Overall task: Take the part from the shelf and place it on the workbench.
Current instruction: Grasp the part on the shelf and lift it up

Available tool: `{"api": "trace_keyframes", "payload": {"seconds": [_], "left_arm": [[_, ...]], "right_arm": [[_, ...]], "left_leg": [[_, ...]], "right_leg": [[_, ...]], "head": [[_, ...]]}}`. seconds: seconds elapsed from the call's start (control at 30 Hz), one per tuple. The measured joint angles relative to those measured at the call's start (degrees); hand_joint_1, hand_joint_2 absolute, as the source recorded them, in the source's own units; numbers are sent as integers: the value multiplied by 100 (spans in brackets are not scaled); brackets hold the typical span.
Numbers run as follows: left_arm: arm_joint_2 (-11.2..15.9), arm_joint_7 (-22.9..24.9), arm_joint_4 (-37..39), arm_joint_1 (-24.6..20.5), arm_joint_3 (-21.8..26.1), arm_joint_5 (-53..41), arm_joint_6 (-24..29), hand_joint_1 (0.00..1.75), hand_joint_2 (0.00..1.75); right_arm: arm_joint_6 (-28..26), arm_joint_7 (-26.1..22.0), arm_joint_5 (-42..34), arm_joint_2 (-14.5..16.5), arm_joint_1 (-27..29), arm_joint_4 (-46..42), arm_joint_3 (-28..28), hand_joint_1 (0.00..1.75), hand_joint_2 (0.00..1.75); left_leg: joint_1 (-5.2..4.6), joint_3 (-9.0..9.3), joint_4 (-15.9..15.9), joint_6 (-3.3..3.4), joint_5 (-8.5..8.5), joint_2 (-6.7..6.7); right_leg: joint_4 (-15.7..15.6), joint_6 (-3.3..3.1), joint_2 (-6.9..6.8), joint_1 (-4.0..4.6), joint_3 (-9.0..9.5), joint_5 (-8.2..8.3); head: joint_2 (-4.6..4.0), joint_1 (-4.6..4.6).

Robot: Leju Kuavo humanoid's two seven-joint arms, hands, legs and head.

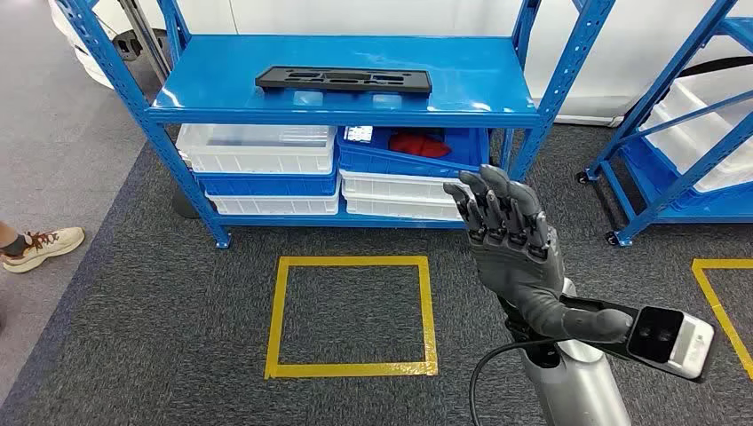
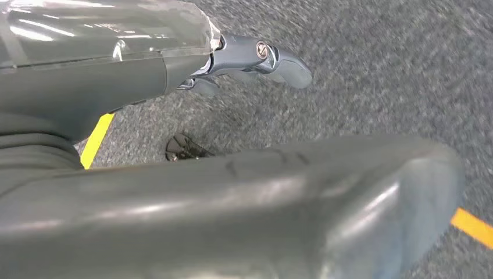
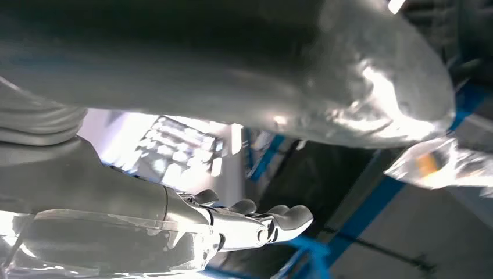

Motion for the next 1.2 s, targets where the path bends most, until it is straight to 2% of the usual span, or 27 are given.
{"api": "trace_keyframes", "payload": {"seconds": [0.07,0.13,0.17,0.2,0.23,0.27,0.3,0.33,0.37,0.4,0.53,0.57,0.6,0.67,0.7,0.73,0.77,0.8,0.83,0.87,0.9,0.93,1.03,1.07,1.1,1.17,1.2], "left_arm": [[-7,0,11,-10,23,3,0,0,0],[-19,1,27,-26,56,10,0,0,0],[-22,2,31,-31,67,15,0,0,0],[-26,2,34,-33,75,22,-1,0,0],[-29,2,38,-32,83,28,-2,0,0],[-34,2,42,-32,89,34,-5,0,0],[-40,2,47,-31,92,39,-9,0,0],[-44,2,52,-34,96,39,-15,0,0],[-46,1,58,-37,102,39,-21,0,0],[-46,1,63,-41,110,38,-27,0,0],[-50,-6,75,-63,138,37,-57,0,0],[-53,-8,76,-69,141,39,-62,0,0],[-56,-10,78,-72,146,41,-65,0,0],[-58,-11,79,-73,159,44,-67,0,0],[-59,-11,79,-67,165,44,-67,0,0],[-60,-11,79,-61,170,44,-67,0,0],[-60,-11,79,-58,173,44,-68,0,0],[-60,-13,79,-55,174,44,-68,0,0],[-59,-15,79,-53,175,44,-69,0,0],[-58,-19,79,-55,176,45,-73,0,0],[-58,-22,79,-57,176,45,-76,0,0],[-59,-26,79,-57,177,46,-79,0,0],[-63,-36,79,-49,177,45,-81,0,0],[-67,-38,79,-49,177,45,-81,0,0],[-70,-40,79,-50,177,45,-80,0,0],[-73,-42,79,-49,177,44,-79,0,0],[-73,-42,79,-45,177,45,-78,0,0]], "right_arm": [[0,-8,-22,-30,-33,-35,12,0,0],[-1,-14,-66,-89,-68,-87,34,0,0],[-2,-11,-88,-117,-72,-101,44,0,0],[-4,-7,-113,-147,-71,-110,50,0,0],[-6,0,-135,-174,-73,-121,57,0,0],[-9,5,-152,-198,-75,-137,62,0,0],[-11,9,-167,-220,-78,-156,67,0,0],[-14,9,-180,-236,-82,-175,70,0,0],[-15,9,-191,-248,-86,-192,73,0,0],[-17,9,-200,-256,-87,-205,76,0,0],[-22,26,-213,-294,-92,-269,82,0,0],[-22,41,-214,-298,-96,-283,83,0,0],[-22,59,-215,-298,-98,-292,84,0,0],[-22,91,-216,-298,-95,-297,84,0,0],[-23,100,-216,-299,-91,-297,84,0,0],[-23,104,-216,-299,-89,-297,84,0,0],[-24,104,-216,-299,-88,-297,84,0,0],[-24,104,-216,-300,-88,-297,84,0,0],[-25,106,-216,-300,-89,-297,84,0,0],[-27,107,-216,-300,-89,-298,84,0,0],[-29,112,-216,-303,-87,-299,85,0,0],[-32,117,-216,-309,-82,-300,85,0,0],[-38,121,-213,-346,-67,-304,85,0,0],[-40,116,-213,-363,-64,-305,85,0,0],[-42,113,-211,-380,-52,-305,85,0,0],[-44,106,-210,-415,-1,-304,84,0,0],[-44,106,-210,-429,29,-301,84,0,0]], "left_leg": [[-1,14,-7,29,-8,4],[-6,32,-12,73,-28,6],[-9,41,-10,85,-42,3],[-11,56,-8,87,-60,-3],[-12,82,-5,83,-82,-12],[-12,120,-1,73,-111,-20],[-12,157,5,58,-145,-28],[-23,185,18,34,-181,-34],[-33,200,28,7,-212,-38],[-43,204,35,-24,-237,-39],[-35,213,126,-156,-352,-25],[-26,121,335,-190,-455,-18],[-15,-51,670,-218,-595,-12],[-7,-532,1492,-258,-872,-9],[-6,-718,1743,-266,-884,-9],[-6,-799,1769,-264,-767,-9],[-6,-762,1555,-252,-534,-8],[-8,-631,1157,-230,-233,-7],[-19,-471,757,-198,-6,-3],[-36,-333,412,-154,119,2],[-54,-248,205,-111,155,7],[-68,-213,124,-68,110,11],[-46,-120,32,40,53,1],[-35,-69,13,76,33,-4],[-30,-23,0,104,8,-6],[-39,50,0,143,-66,-11],[-44,93,1,147,-107,-16]], "right_leg": [[285,11,6,-8,-143,-151],[1034,36,13,-21,-551,-472],[1410,50,14,-27,-778,-583],[1590,59,14,-34,-913,-571],[1544,61,13,-41,-937,-442],[1269,56,13,-49,-840,-214],[851,41,13,-54,-667,46],[453,25,14,-48,-490,221],[166,5,16,-41,-363,323],[21,-17,19,-31,-304,339],[-60,-145,31,-43,-228,266],[-83,-177,26,-55,-183,250],[-95,-201,19,-59,-141,226],[-96,-218,14,-56,-76,163],[-95,-217,15,-55,-35,126],[-94,-212,18,-54,17,85],[-94,-204,20,-54,83,38],[-95,-192,21,-54,156,-14],[-98,-172,21,-49,218,-64],[-98,-146,22,-42,256,-106],[-109,-116,23,-34,275,-134],[-109,-82,24,-25,282,-140],[9,0,21,-22,271,-138],[210,18,21,-26,167,-188],[517,35,22,-33,-14,-283],[1281,64,23,-38,-533,-568],[1525,76,23,-42,-749,-654]], "head": [[0,1],[0,1],[0,1],[0,1],[0,1],[0,1],[0,1],[0,1],[0,1],[0,0],[0,-1],[0,-1],[0,-1],[0,-1],[0,-1],[0,-1],[0,-1],[0,-1],[0,-1],[0,-1],[0,-1],[0,-1],[0,-1],[0,0],[0,0],[0,1],[0,1]]}}
